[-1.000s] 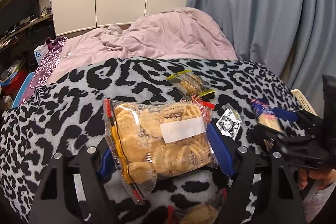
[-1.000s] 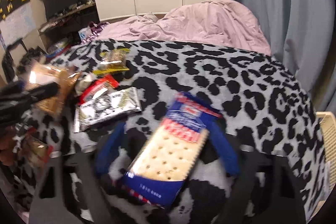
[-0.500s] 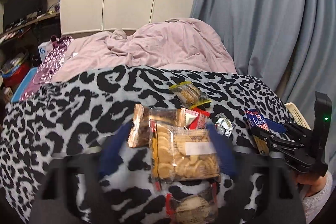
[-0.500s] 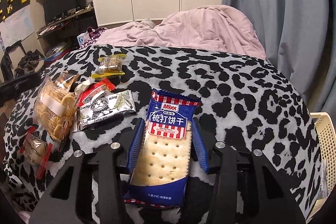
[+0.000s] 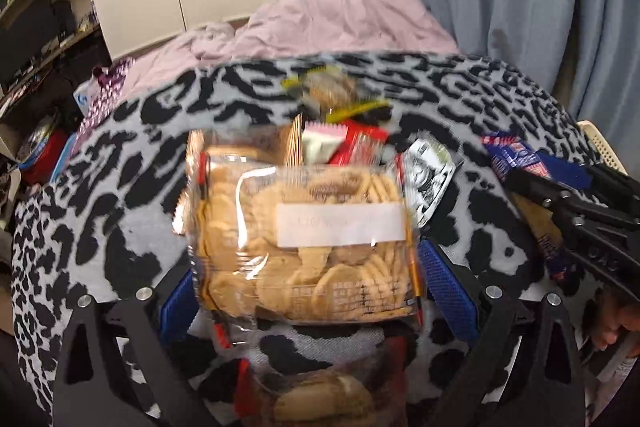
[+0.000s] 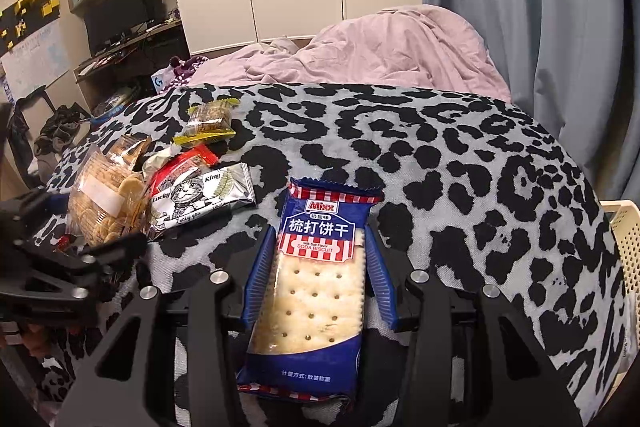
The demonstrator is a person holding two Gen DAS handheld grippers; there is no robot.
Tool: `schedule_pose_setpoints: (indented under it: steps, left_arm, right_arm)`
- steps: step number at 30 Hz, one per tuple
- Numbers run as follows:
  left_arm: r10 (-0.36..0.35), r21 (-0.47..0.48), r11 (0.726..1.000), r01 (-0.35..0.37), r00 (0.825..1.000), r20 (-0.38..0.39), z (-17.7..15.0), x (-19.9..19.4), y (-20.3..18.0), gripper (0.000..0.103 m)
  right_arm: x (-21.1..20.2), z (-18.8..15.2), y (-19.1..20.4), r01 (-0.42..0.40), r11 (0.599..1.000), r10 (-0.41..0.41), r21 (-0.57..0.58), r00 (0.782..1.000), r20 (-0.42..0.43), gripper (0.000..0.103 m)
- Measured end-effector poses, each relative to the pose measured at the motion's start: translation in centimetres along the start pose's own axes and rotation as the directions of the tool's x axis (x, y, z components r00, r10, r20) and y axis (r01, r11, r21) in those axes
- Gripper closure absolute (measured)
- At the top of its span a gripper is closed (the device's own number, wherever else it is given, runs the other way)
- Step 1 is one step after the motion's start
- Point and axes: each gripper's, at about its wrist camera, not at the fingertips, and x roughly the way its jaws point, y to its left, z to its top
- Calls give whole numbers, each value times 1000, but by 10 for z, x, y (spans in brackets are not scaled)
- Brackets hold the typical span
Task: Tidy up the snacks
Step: 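Grasp and lift the clear round-biscuit bag with the left tool while the right tool holds the blue pack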
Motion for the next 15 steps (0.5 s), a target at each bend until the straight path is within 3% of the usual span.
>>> schedule_pose_setpoints:
  steps: [1, 3, 15]
  left_arm:
    - [-7, -23, 1000, 7, 1000, 21, 0, -2, 4, 13]
    - [-8, -46, 999, 9, 1000, 28, 0, -3, 7, 16]
    - [34, -93, 995, -20, 989, 146, 7, -54, 19, 17]
  right_arm:
    - [0, 0, 0, -4, 1000, 4, 1, 1000, 1, 57]
    - [-1, -1, -2, -10, 1000, 10, 7, 1000, 6, 57]
    - [-27, -1, -13, -42, 998, 37, 50, 995, 88, 59]
